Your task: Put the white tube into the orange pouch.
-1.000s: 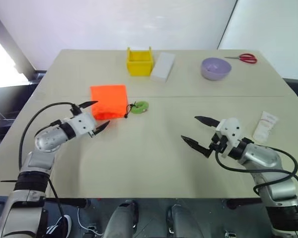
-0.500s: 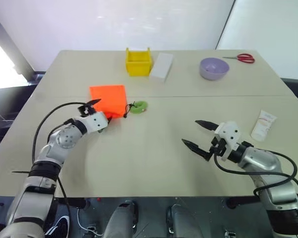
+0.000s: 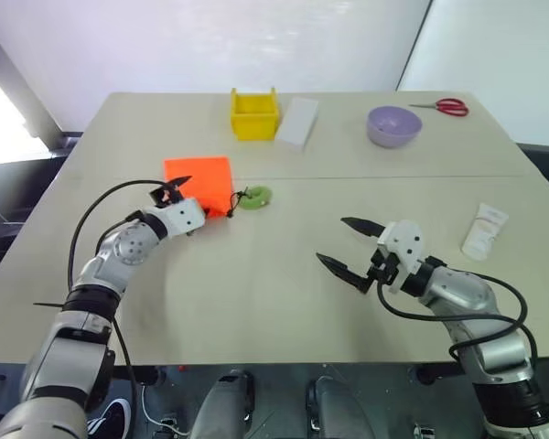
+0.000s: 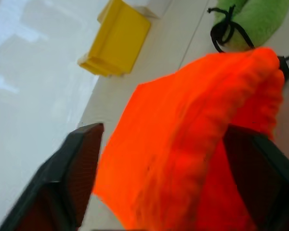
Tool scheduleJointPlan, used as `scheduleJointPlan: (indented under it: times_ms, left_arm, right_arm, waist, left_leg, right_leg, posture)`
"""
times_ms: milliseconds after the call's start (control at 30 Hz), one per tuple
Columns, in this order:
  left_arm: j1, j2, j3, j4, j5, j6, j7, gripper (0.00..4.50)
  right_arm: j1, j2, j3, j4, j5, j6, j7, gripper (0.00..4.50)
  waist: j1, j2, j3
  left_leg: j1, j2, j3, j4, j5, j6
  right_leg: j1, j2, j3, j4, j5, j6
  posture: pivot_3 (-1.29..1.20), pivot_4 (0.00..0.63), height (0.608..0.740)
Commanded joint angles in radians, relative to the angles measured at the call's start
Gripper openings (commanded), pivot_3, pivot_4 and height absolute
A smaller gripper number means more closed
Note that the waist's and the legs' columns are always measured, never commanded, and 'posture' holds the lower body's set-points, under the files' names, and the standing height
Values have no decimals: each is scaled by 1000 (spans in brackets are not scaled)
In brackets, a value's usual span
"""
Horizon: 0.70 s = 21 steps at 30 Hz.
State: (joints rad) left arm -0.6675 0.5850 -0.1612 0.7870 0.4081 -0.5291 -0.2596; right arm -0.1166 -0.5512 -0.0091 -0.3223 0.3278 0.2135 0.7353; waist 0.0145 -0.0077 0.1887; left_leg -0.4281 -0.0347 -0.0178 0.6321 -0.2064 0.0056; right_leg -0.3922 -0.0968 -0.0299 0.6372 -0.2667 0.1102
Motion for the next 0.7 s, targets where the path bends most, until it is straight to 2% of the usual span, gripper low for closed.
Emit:
scheduleJointPlan:
  times_ms: [33,167,467,700]
  left_arm:
    - [-17,1,-7,-23,9,1,23,2098]
    - [-13,2,-4,-35,-3,14,24,153]
    - [-12,-14,-8,-71,-40,11,-23,63]
    - [53,-81,-23,-266,-95,92,-127,63]
  right_arm:
    - [-6,-7,-16,-29,4,-7,2,4500]
    - [2,-13,-17,-27,-1,-13,5,4500]
    - [-3,-15,-20,-15,-5,-20,3,4500]
    - [-4,-21,-31,-8,-12,-24,-2,4500]
  waist:
    - [0,0,0]
    - [-1,0,0]
    - [-1,0,0]
    - [-1,0,0]
  left_leg:
    - [0,0,0,0,0,0]
    - [0,0,0,0,0,0]
    - [0,0,0,1,0,0]
    - [0,0,0,1,0,0]
  right_leg:
    - [0,0,0,0,0,0]
    - [0,0,0,1,0,0]
    - [-1,0,0,3,0,0]
    - [-1,-1,1,3,0,0]
  posture:
    - [0,150,740]
    - [0,150,740]
    - [0,150,740]
    - [0,150,740]
